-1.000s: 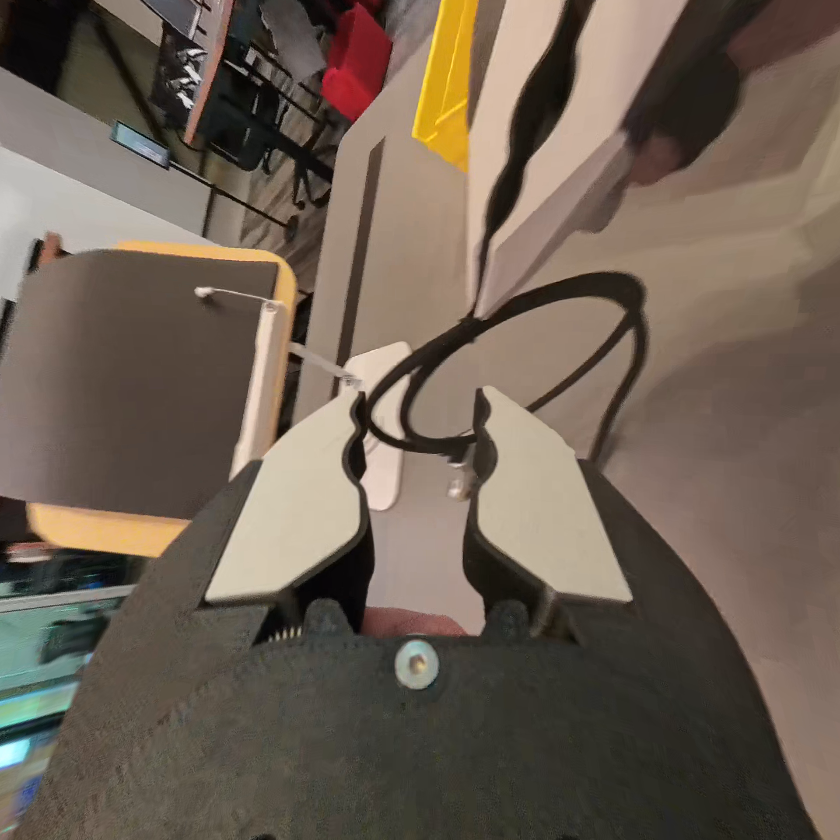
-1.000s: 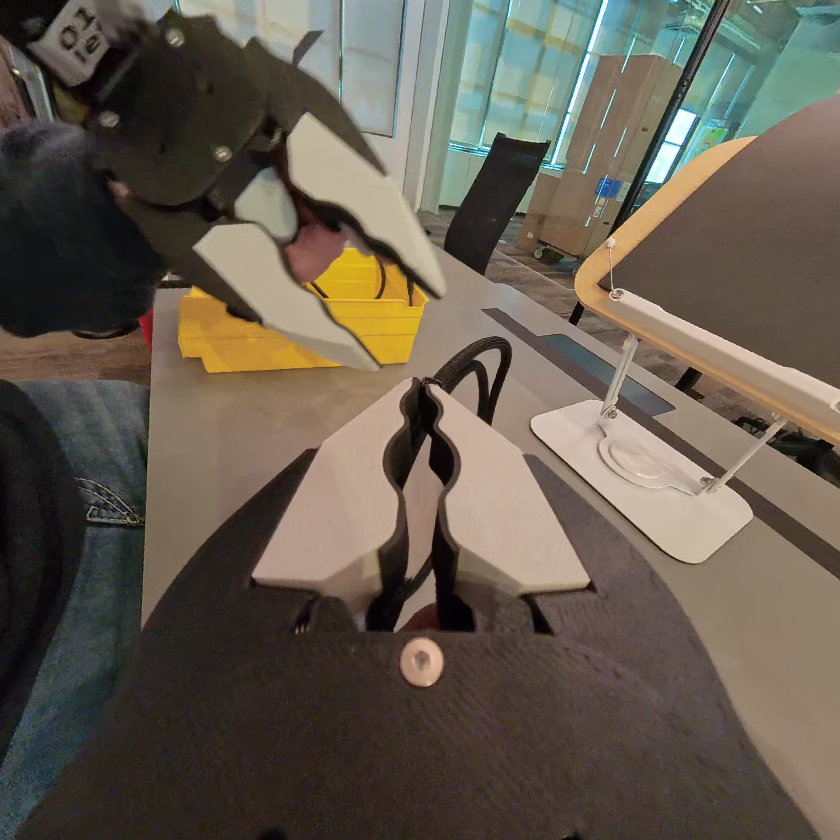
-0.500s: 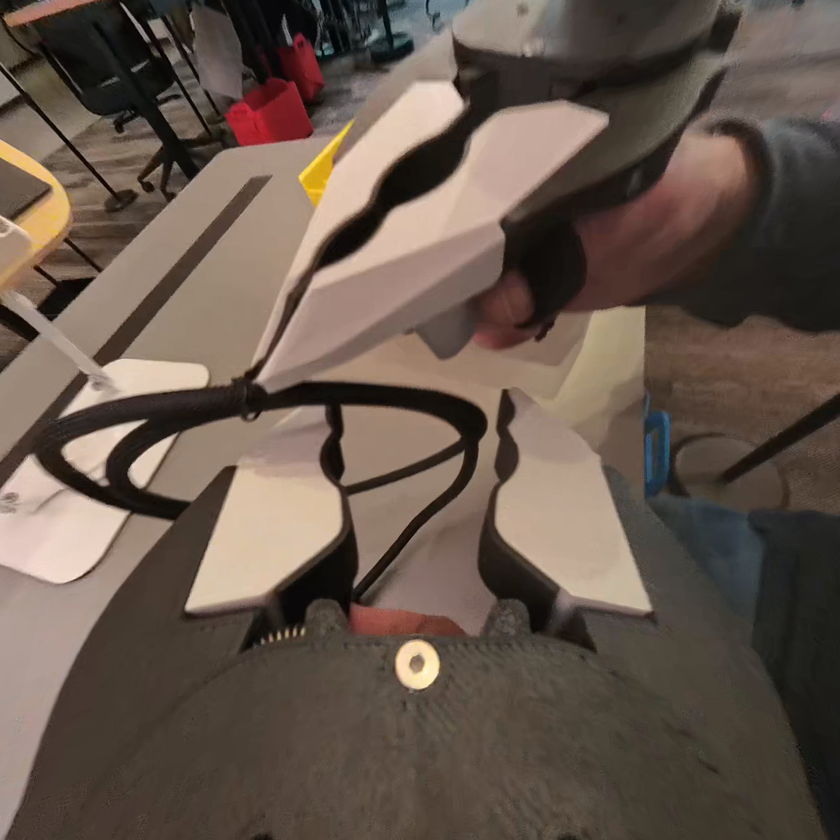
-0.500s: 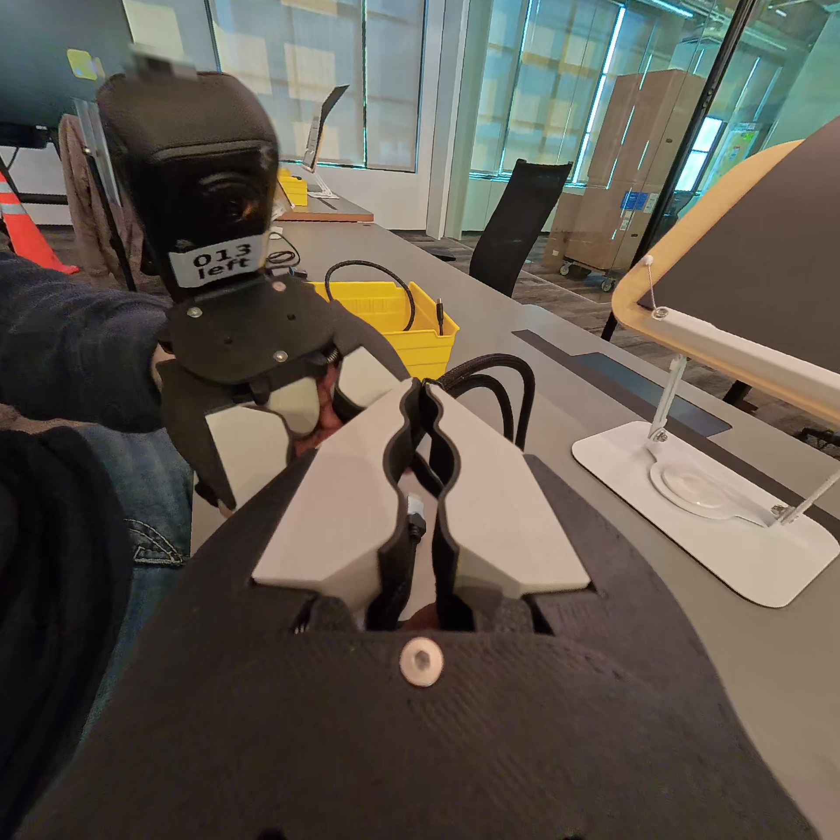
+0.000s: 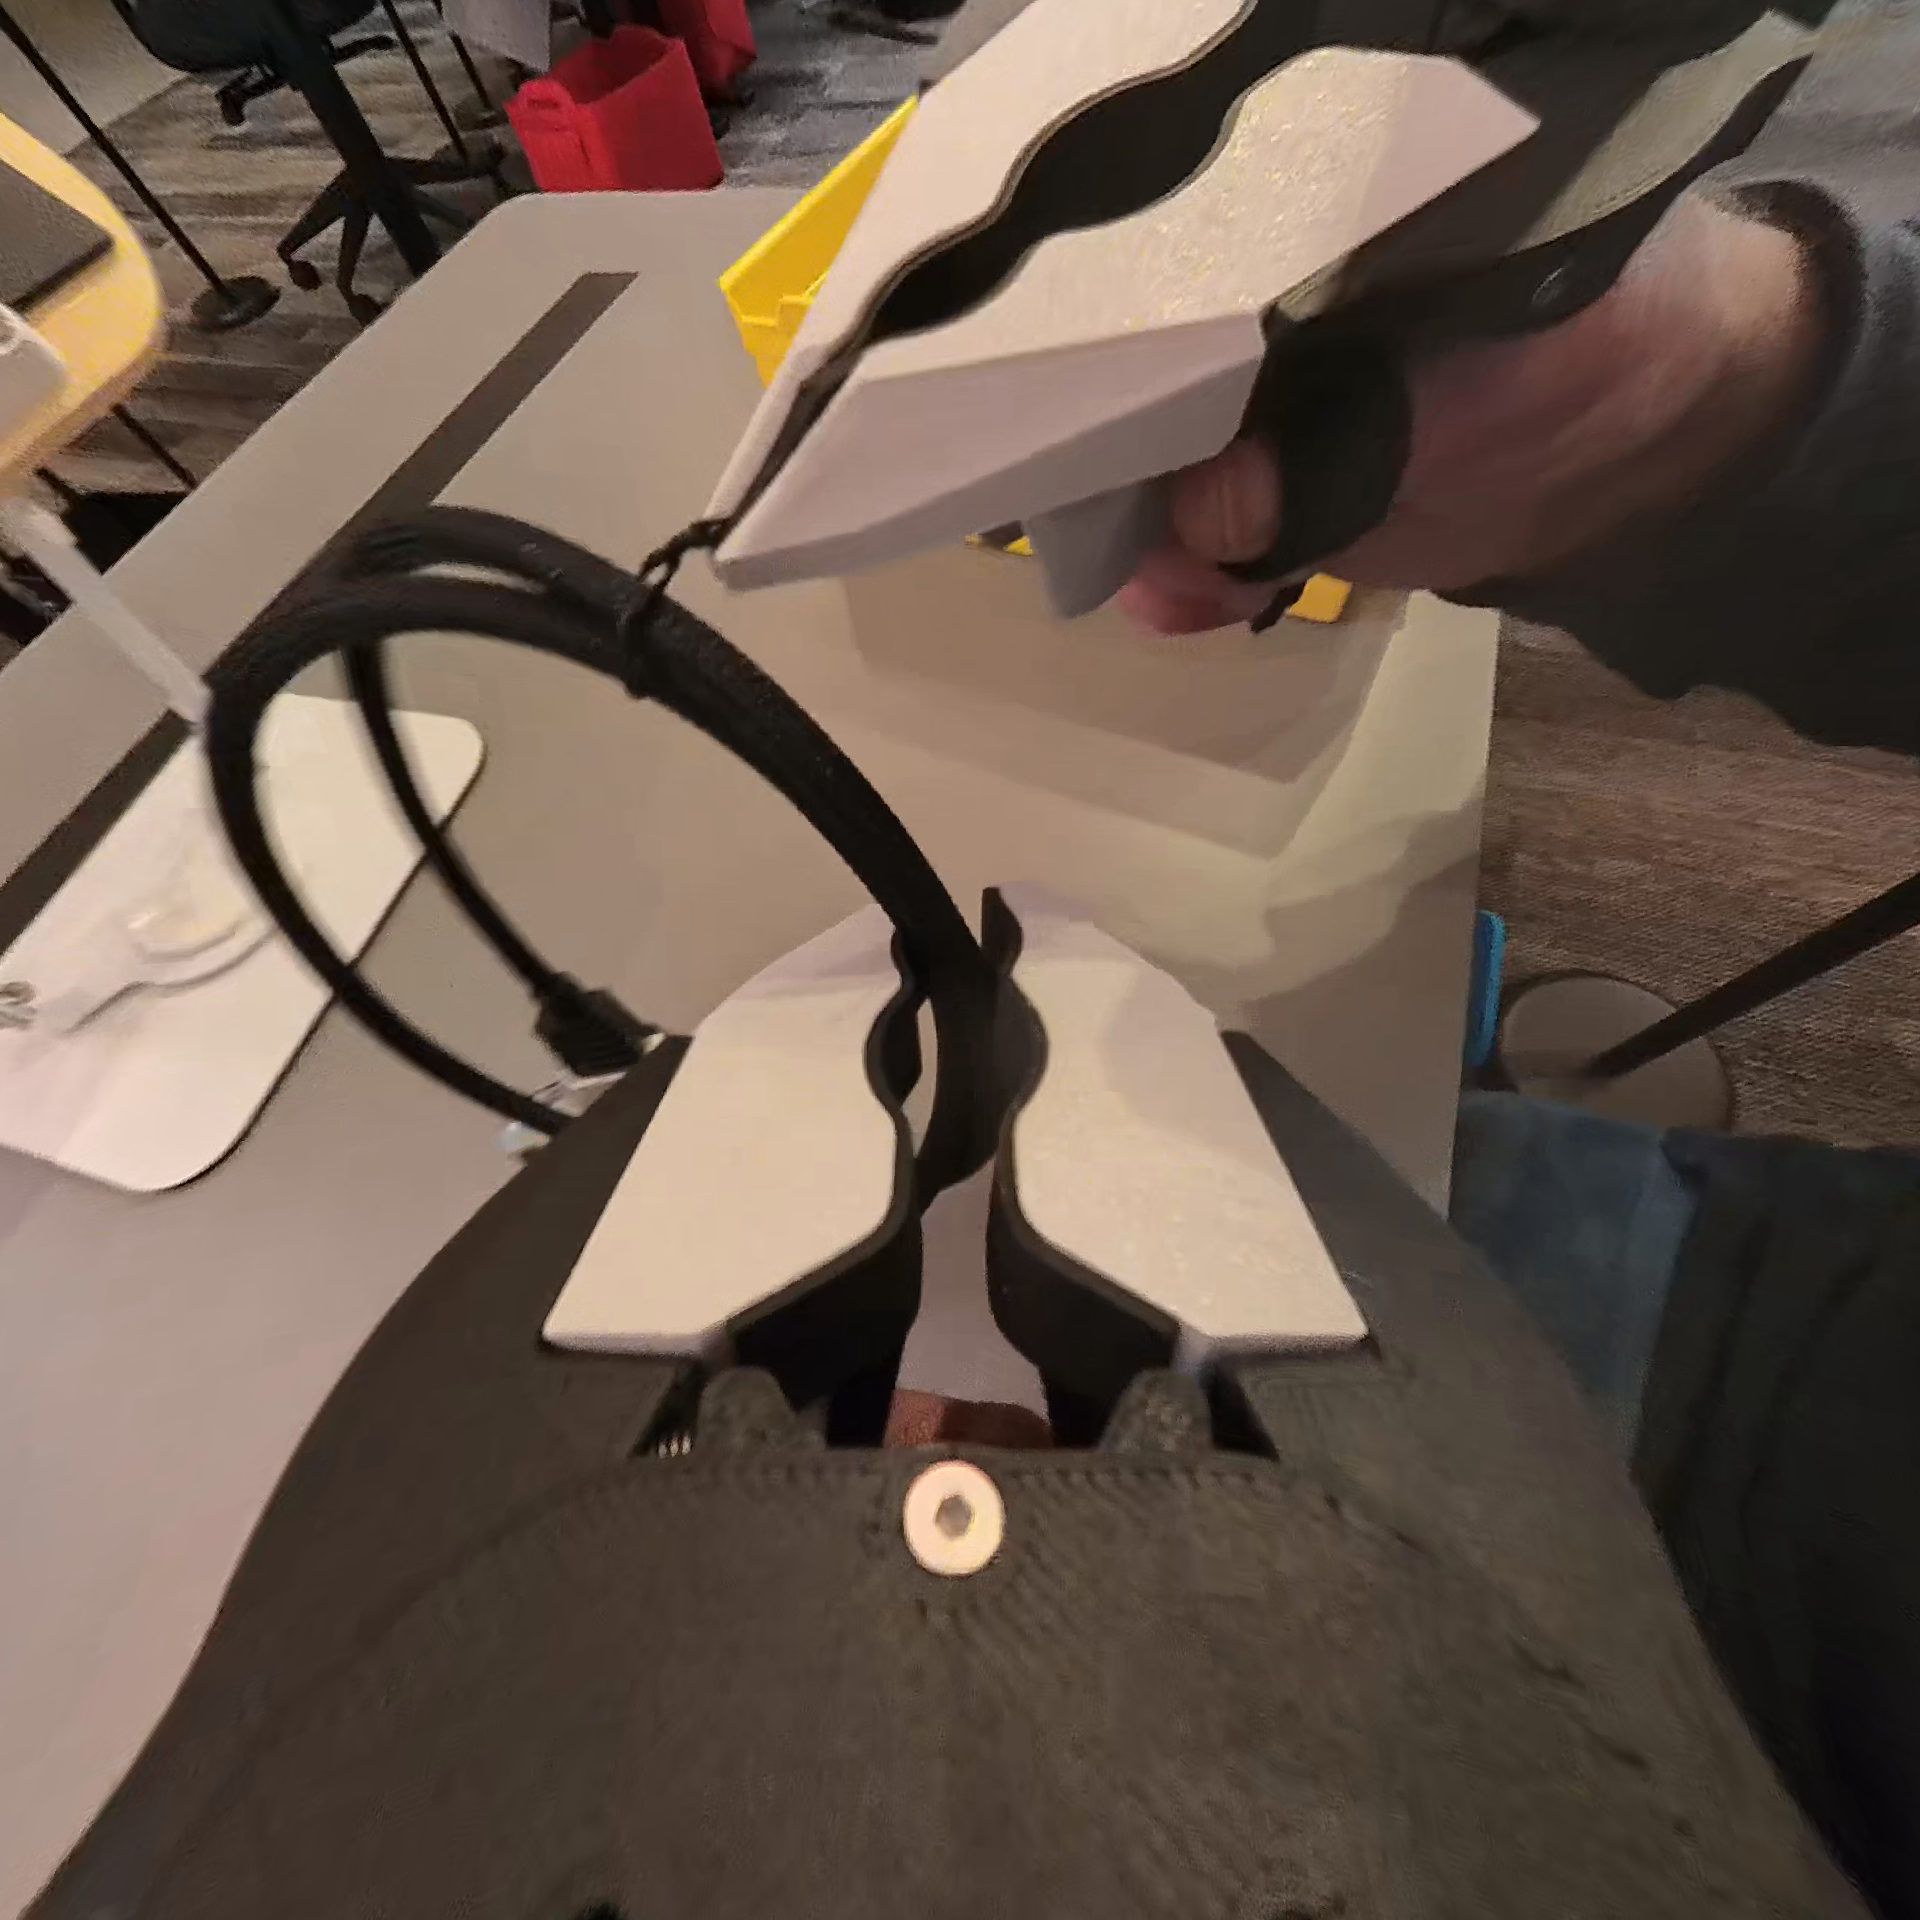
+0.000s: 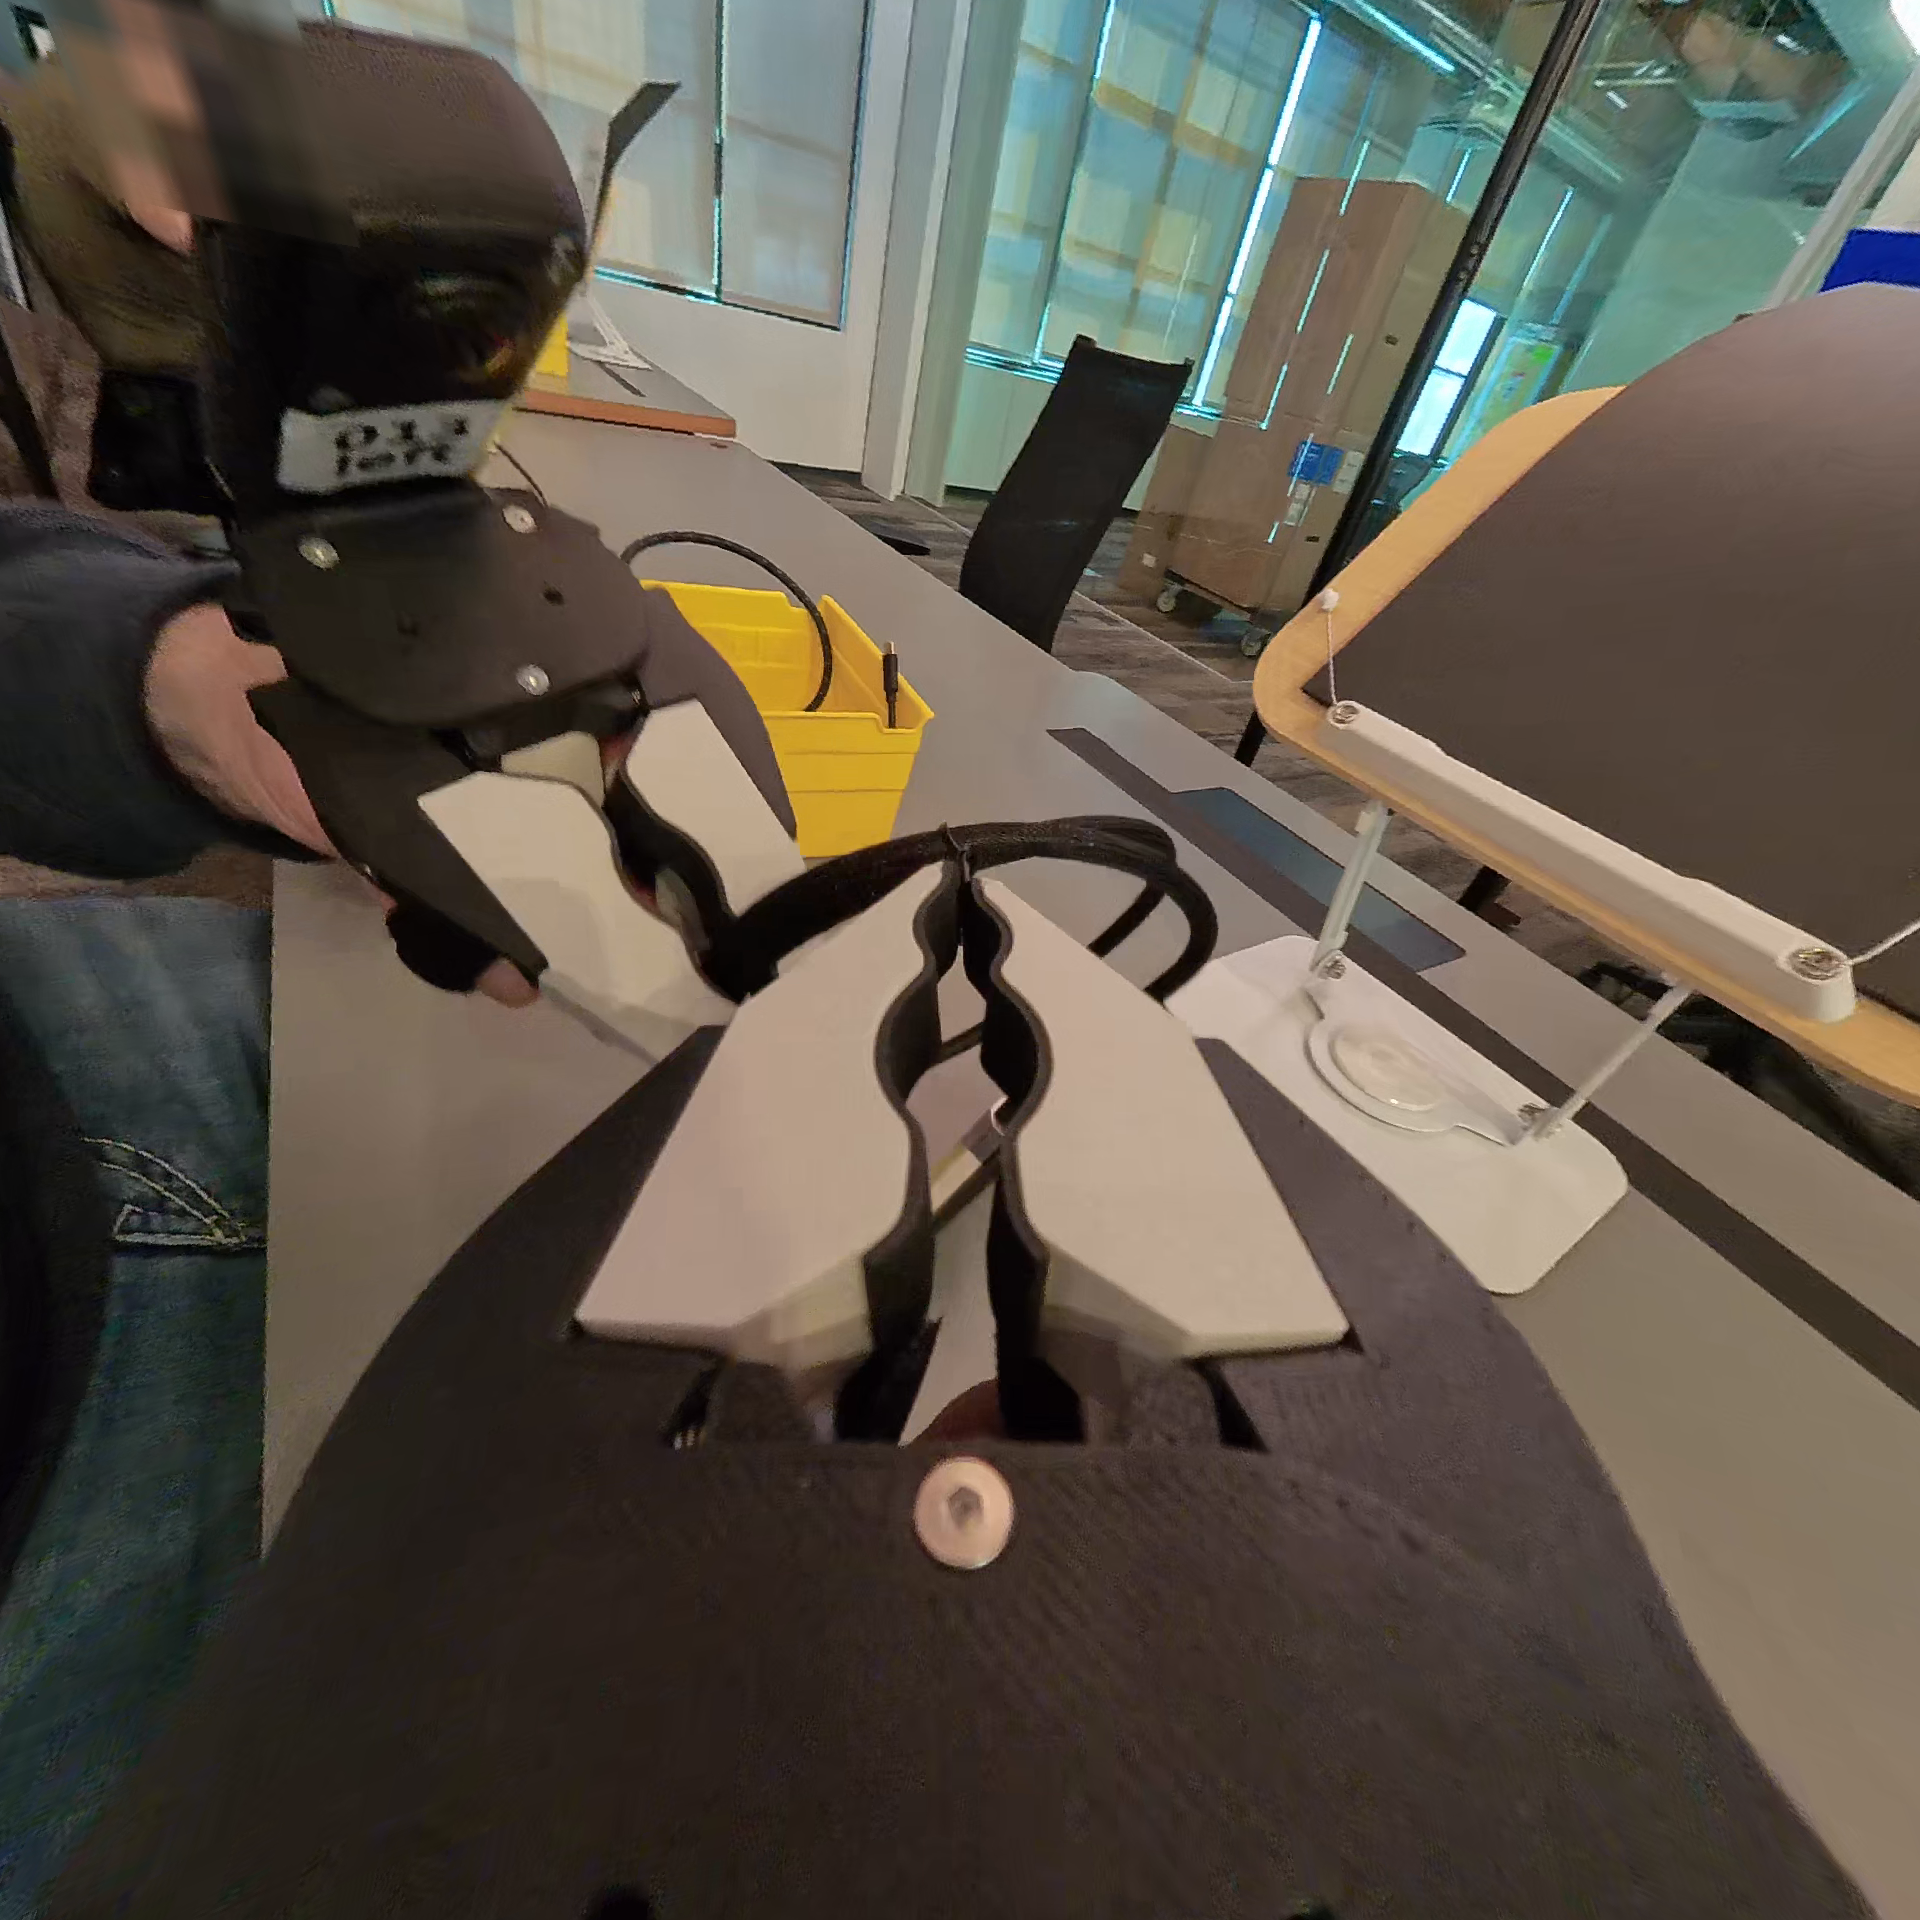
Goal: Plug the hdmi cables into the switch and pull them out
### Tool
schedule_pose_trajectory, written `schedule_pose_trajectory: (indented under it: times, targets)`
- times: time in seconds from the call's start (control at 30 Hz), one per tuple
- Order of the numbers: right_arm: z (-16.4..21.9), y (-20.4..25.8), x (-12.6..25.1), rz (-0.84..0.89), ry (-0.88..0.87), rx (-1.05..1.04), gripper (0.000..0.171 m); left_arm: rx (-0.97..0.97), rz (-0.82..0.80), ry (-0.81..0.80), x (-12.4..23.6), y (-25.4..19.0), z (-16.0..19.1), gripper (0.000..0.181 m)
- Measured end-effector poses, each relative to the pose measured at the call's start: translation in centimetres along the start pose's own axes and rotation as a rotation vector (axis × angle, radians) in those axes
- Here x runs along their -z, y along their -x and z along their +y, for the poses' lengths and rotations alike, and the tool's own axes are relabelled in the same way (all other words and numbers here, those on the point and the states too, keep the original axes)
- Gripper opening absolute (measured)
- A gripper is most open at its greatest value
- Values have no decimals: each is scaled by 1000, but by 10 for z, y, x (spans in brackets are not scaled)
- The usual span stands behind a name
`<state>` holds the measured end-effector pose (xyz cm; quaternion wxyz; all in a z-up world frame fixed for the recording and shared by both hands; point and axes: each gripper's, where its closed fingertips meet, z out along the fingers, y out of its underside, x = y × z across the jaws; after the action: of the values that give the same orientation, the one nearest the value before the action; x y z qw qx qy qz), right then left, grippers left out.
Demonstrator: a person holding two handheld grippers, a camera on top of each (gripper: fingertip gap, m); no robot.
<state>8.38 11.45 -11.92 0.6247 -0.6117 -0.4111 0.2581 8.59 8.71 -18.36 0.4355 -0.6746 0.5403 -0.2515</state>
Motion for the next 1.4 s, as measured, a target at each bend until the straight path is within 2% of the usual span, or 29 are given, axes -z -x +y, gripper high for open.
schedule_pose_trajectory:
  times: [0.27,0.57,1.03,1.4]
  targets:
    - [5,-6,5,55,68,72,0,-151,-178,127,27,30,-3,0]
    - [16,-4,5,85,195,243,0,-315,-249,241,39,44,-17,1]
    - [22,-2,-2,93,275,370,0,-509,-284,406,44,55,-35,4]
    - [20,-3,4,82,307,462,0,-552,-221,454,43,56,-40,4]
